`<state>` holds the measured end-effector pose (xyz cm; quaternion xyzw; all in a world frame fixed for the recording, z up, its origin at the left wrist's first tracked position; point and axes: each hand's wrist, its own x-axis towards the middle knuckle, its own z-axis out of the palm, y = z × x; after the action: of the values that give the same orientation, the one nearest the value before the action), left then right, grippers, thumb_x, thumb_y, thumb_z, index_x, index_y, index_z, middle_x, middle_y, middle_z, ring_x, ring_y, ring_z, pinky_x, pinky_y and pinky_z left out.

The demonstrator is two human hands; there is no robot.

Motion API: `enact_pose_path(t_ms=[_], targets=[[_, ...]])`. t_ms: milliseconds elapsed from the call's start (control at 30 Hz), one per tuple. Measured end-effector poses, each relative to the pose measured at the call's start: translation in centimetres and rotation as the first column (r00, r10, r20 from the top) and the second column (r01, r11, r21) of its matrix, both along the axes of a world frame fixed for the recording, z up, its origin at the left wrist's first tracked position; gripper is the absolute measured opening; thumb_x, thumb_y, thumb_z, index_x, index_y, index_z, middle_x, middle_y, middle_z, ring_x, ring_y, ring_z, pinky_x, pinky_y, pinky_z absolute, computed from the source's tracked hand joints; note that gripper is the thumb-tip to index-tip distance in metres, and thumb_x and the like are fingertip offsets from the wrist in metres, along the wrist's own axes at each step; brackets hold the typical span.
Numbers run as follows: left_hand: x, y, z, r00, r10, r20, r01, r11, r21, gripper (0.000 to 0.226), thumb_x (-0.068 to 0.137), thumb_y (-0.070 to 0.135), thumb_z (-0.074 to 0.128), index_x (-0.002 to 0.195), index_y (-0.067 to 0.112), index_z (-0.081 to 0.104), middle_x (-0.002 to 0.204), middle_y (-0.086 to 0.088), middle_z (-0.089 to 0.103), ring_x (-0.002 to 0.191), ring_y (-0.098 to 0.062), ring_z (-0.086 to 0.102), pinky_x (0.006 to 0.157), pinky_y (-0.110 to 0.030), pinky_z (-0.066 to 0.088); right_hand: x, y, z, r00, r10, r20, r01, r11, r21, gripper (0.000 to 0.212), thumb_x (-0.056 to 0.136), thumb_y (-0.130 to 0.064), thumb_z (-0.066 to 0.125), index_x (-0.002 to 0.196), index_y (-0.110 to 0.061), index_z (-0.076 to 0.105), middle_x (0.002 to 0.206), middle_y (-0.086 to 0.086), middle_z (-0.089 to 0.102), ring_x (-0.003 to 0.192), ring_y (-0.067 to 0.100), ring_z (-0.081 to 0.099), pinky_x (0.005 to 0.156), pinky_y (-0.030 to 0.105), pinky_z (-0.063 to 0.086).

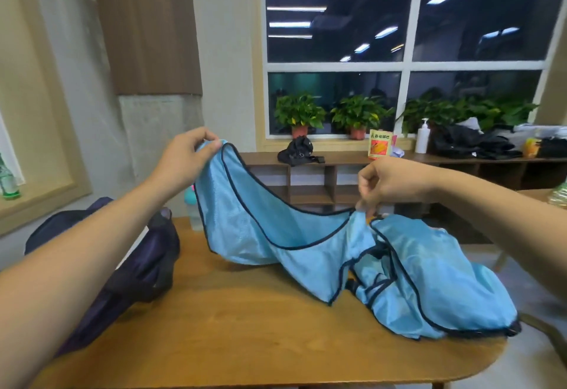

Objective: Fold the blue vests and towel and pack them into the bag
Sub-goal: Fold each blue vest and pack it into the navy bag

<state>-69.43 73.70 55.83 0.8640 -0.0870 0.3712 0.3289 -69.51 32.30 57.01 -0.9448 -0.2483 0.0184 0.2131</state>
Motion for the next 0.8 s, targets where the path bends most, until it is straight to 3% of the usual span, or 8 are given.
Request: enact_pose_path(t_ms=[100, 167, 267, 400, 567, 800], targets=[[0.2, -0.2, 2.0, 0.999, 0.018, 0.048, -0.022, 0.995, 0.101, 0.018, 0.103, 0.037, 0.065, 0.098, 0.021, 0.071, 0.082, -0.002, 0.069, 0.078, -0.021, 0.06, 0.065, -0.021, 0.04, 0.6, -0.2, 0.0, 0.993, -0.047, 0.105, 0.066, 0.982, -0.177, 0.021, 0.081, -0.015, 0.089, 0.089, -0.019, 0.07, 0.081, -0.001, 0.078, 0.076, 0.013, 0.075, 0.076, 0.036, 0.061], [0.2, -0.3, 3.2, 0.997, 0.015, 0.075, -0.026, 0.99, 0.141, 0.017, 0.104, 0.037, 0.065, 0.098, 0.022, 0.071, 0.08, 0.001, 0.068, 0.074, -0.017, 0.059, 0.063, -0.019, 0.039, 1.0, -0.4, -0.1, 0.981, -0.091, 0.172, 0.131, 0.962, -0.238, 0.022, 0.083, -0.015, 0.083, 0.099, -0.023, 0.07, 0.091, -0.003, 0.076, 0.083, 0.014, 0.072, 0.08, 0.039, 0.061], [0.4, -0.1, 4.7, 0.992, 0.028, 0.12, -0.051, 0.98, 0.19, 0.017, 0.103, 0.039, 0.065, 0.098, 0.024, 0.072, 0.083, 0.003, 0.071, 0.081, -0.018, 0.062, 0.068, -0.031, 0.04, 1.6, -0.9, 0.4, 0.952, -0.185, 0.245, 0.247, 0.935, -0.255, 0.012, 0.088, -0.014, 0.067, 0.098, -0.015, 0.075, 0.095, 0.005, 0.074, 0.089, 0.022, 0.069, 0.079, 0.038, 0.058], [0.6, -0.1, 6.8, 0.99, 0.03, 0.135, -0.058, 0.977, 0.203, 0.019, 0.103, 0.041, 0.064, 0.098, 0.024, 0.071, 0.084, 0.003, 0.071, 0.084, -0.021, 0.064, 0.071, -0.036, 0.046, 2.9, -1.5, 2.5, 0.919, -0.328, 0.22, 0.337, 0.941, -0.005, 0.019, 0.1, -0.019, 0.058, 0.086, -0.015, 0.07, 0.09, 0.003, 0.067, 0.089, 0.023, 0.062, 0.07, 0.031, 0.047], [-0.1, -0.5, 10.5, 0.966, 0.068, 0.248, -0.126, 0.966, 0.226, 0.025, 0.103, 0.046, 0.062, 0.103, 0.024, 0.073, 0.1, 0.003, 0.077, 0.098, -0.024, 0.069, 0.094, -0.043, 0.051, 4.0, -0.7, 5.9, 0.853, -0.427, 0.301, 0.327, 0.886, 0.33, 0.023, 0.104, -0.024, 0.058, 0.095, -0.005, 0.064, 0.093, 0.011, 0.066, 0.087, 0.027, 0.059, 0.068, 0.037, 0.041], [-2.7, -0.1, 15.8, 0.932, 0.11, 0.345, -0.191, 0.959, 0.21, 0.025, 0.104, 0.048, 0.06, 0.105, 0.027, 0.073, 0.105, 0.005, 0.076, 0.104, -0.02, 0.066, 0.088, -0.038, 0.05, 2.0, 1.0, 10.4, 0.696, -0.492, 0.523, 0.125, 0.8, 0.587, 0.018, 0.108, -0.022, 0.051, 0.111, -0.01, 0.064, 0.099, 0.005, 0.064, 0.088, 0.024, 0.053, 0.074, 0.031, 0.034]])
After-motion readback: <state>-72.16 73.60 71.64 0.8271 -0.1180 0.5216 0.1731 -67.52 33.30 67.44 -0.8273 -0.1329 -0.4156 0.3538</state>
